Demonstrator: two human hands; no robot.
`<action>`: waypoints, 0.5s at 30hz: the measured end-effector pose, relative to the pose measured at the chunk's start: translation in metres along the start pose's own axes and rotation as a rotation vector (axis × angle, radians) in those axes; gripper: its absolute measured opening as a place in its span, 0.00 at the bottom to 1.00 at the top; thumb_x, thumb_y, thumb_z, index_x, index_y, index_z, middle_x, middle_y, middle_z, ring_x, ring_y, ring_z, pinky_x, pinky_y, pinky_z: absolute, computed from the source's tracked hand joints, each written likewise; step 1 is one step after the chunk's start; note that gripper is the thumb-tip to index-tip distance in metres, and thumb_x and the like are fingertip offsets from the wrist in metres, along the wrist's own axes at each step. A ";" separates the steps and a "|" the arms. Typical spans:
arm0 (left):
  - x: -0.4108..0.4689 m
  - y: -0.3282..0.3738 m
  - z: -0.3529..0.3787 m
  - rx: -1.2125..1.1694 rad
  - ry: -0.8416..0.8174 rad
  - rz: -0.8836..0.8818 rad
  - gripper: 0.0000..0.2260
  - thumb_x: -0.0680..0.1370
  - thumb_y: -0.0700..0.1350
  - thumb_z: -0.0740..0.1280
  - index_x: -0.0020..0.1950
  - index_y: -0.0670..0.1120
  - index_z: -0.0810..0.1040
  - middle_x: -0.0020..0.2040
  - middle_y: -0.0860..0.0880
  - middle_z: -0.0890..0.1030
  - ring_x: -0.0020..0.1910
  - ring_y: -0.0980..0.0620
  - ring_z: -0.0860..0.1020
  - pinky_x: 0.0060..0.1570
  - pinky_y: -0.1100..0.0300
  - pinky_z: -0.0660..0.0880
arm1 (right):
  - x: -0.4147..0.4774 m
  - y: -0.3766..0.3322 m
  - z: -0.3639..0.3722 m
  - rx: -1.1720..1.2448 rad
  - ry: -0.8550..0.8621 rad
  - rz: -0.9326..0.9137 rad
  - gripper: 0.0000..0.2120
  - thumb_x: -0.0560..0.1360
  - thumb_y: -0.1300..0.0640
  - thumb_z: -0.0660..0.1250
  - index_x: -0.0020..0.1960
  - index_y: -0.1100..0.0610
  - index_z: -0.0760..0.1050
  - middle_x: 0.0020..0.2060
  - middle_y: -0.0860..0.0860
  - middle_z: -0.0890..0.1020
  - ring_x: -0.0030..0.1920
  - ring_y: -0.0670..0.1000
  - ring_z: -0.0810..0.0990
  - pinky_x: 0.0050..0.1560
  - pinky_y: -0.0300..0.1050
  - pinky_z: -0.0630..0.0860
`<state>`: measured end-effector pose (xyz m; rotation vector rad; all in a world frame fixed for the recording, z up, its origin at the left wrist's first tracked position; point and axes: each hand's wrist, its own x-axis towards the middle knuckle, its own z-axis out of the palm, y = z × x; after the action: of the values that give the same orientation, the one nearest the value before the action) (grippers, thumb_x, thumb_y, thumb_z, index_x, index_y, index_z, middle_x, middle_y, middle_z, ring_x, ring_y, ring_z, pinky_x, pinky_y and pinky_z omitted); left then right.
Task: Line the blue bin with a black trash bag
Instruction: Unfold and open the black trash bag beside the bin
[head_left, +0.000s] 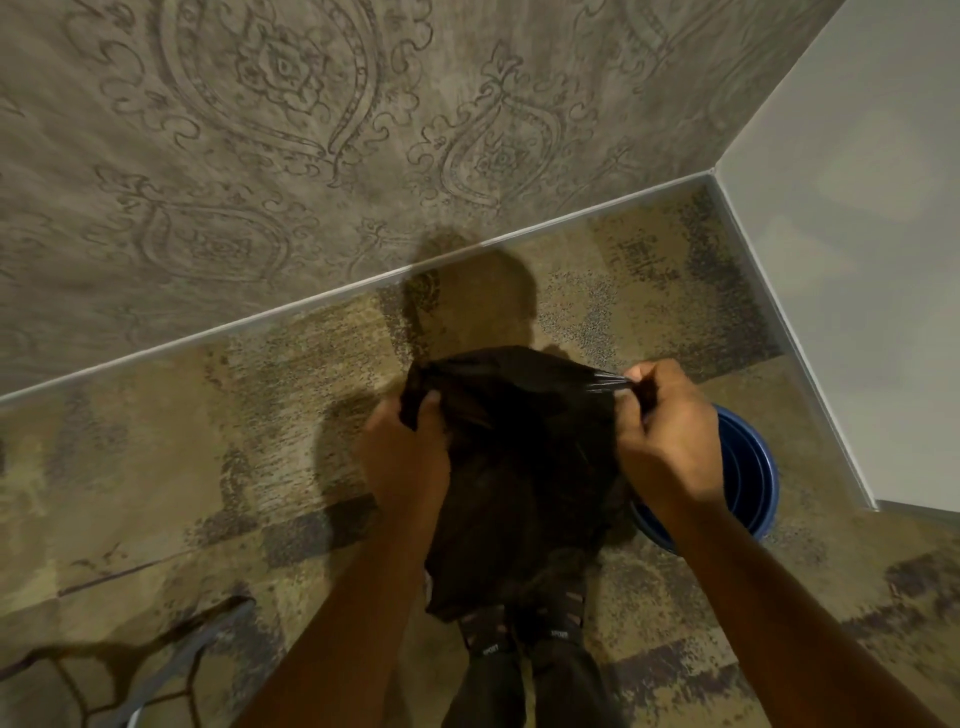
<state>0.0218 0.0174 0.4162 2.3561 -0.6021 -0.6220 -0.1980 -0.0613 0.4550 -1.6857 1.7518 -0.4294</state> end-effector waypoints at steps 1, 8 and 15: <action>0.000 0.002 -0.001 0.006 -0.039 0.040 0.12 0.83 0.52 0.69 0.48 0.43 0.81 0.36 0.54 0.75 0.37 0.49 0.77 0.32 0.64 0.66 | 0.000 0.000 0.000 -0.023 -0.008 -0.023 0.16 0.78 0.50 0.67 0.64 0.49 0.73 0.57 0.50 0.80 0.59 0.53 0.79 0.65 0.61 0.76; -0.006 0.029 -0.009 -0.039 -0.330 0.315 0.07 0.79 0.57 0.73 0.52 0.56 0.87 0.37 0.63 0.83 0.37 0.66 0.82 0.34 0.73 0.73 | -0.002 -0.022 0.030 -0.337 -0.198 -0.428 0.49 0.72 0.35 0.69 0.83 0.52 0.50 0.80 0.53 0.65 0.80 0.56 0.63 0.77 0.65 0.57; 0.006 0.025 -0.028 0.018 -0.534 0.482 0.18 0.69 0.61 0.79 0.56 0.61 0.84 0.41 0.71 0.83 0.44 0.68 0.83 0.43 0.74 0.75 | 0.014 -0.033 0.037 -0.325 -0.098 -0.454 0.45 0.72 0.40 0.73 0.82 0.44 0.54 0.58 0.49 0.80 0.60 0.57 0.77 0.65 0.68 0.63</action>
<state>0.0360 0.0087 0.4510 1.9386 -1.3608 -1.0155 -0.1480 -0.0715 0.4460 -2.3077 1.4159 -0.2585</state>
